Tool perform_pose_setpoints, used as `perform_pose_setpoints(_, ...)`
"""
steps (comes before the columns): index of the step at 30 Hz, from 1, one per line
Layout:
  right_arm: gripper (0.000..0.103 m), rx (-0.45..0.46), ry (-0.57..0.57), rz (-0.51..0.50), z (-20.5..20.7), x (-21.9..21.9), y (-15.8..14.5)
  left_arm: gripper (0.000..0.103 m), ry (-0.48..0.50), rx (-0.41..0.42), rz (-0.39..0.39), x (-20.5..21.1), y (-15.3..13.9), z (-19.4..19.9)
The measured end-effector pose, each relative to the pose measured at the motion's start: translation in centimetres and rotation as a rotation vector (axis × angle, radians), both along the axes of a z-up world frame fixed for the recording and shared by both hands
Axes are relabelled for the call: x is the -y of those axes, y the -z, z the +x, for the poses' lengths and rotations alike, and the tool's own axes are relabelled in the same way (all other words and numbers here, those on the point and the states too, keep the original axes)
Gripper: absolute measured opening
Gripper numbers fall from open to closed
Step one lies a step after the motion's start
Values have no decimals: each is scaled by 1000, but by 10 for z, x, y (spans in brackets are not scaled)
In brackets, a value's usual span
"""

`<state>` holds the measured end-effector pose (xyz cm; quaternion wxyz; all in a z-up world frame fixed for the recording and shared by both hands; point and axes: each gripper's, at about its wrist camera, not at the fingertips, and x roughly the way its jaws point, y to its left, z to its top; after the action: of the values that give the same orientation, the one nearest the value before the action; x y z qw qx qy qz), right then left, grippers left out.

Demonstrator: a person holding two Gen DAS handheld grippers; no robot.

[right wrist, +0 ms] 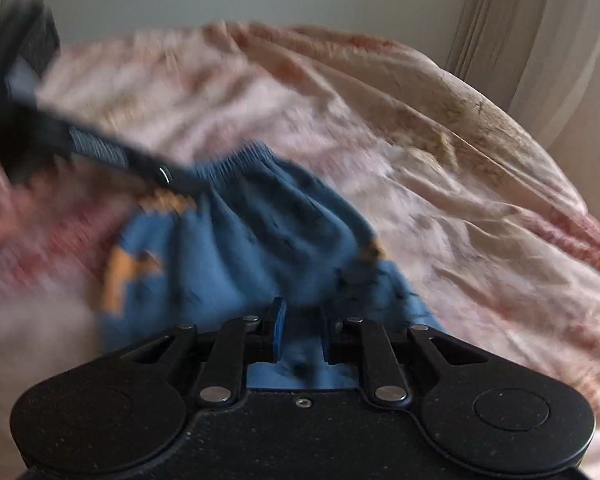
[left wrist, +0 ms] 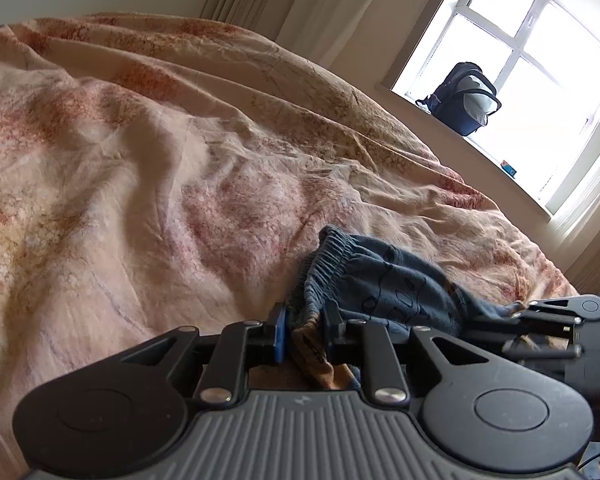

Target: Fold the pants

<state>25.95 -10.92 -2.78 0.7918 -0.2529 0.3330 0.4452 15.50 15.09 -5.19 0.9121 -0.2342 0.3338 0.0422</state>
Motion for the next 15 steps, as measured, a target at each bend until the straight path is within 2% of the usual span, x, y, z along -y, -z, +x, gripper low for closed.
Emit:
perform_pose_setpoints(2, 16, -25, 178, 21, 22, 30, -8, 22, -1, -7, -21, -3, 1, 1)
perform_pose_setpoints(4, 16, 28, 322, -10, 33, 67, -10, 23, -8, -12, -30, -4, 2, 1)
perform_pose_setpoints(5, 21, 71, 397, -47, 36, 84, -10, 25, -12, -15, -22, -3, 2, 1)
perform_pose_setpoints(6, 38, 97, 464, -63, 35, 101, -13, 27, -14, -16, -10, -1, 1, 1)
perform_pose_setpoints(8, 41, 86, 548, 0, 20, 127, -27, 34, -20, -8, 46, 5, -5, -2)
perform_pose_setpoints(9, 42, 80, 541, 47, 5, 135, -34, 46, -29, 0, 82, 9, -9, -3)
perform_pose_setpoints(12, 65, 104, 443, 81, -47, 132, -37, 70, -108, 63, 277, 26, -33, -14)
perform_pose_setpoints(13, 68, 97, 417, 82, -60, 129, -33, 74, -115, 103, 333, 33, -43, -17)
perform_pose_setpoints(15, 69, 74, 405, 85, -87, 130, -23, 88, -91, 171, 391, 53, -60, -16)
